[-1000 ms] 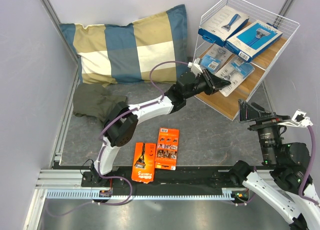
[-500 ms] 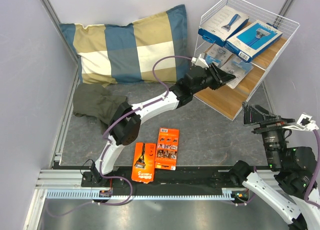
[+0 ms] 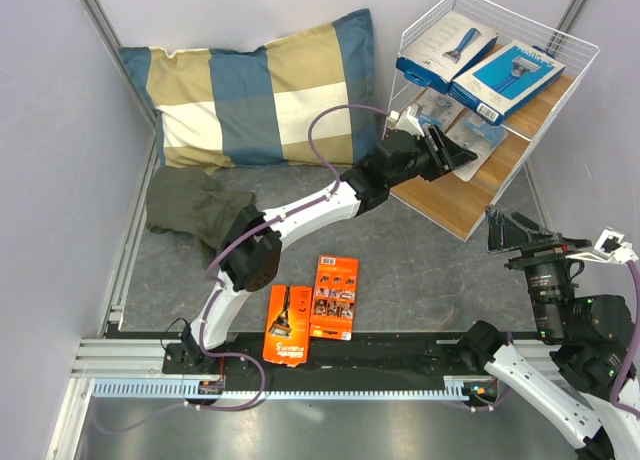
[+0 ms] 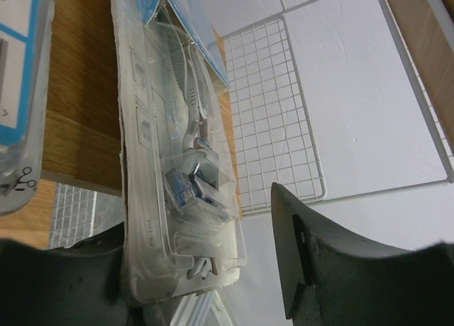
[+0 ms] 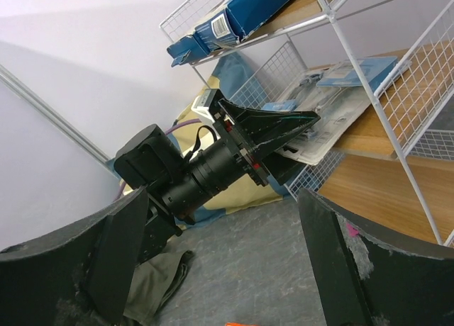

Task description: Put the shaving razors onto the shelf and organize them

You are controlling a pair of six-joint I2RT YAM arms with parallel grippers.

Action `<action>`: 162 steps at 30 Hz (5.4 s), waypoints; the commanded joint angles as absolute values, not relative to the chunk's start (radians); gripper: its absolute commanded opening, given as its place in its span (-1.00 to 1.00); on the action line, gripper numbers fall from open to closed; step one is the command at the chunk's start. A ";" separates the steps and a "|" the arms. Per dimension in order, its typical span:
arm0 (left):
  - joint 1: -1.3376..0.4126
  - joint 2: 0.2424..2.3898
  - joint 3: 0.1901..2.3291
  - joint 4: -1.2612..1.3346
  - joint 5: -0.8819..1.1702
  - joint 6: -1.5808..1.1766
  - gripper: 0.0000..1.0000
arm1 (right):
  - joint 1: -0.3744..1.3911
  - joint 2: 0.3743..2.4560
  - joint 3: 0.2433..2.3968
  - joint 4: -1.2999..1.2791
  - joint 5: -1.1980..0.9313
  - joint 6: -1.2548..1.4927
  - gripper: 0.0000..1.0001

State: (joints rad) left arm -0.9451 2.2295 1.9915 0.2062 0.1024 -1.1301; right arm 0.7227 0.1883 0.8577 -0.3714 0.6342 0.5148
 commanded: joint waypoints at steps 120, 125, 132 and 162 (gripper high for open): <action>-0.876 1.872 1.689 0.104 0.319 -0.833 0.82 | 0.724 0.137 0.796 -0.399 0.640 0.568 0.89; -0.859 1.752 1.571 0.091 0.241 -0.756 0.82 | 0.724 0.144 0.793 -0.402 0.635 0.566 0.90; -0.779 1.538 1.387 0.006 0.127 -0.643 0.83 | 0.724 0.156 0.781 -0.402 0.621 0.575 0.91; -0.701 0.928 0.562 -0.310 -0.184 -0.738 0.84 | 0.724 0.557 0.634 -0.224 0.200 0.597 0.91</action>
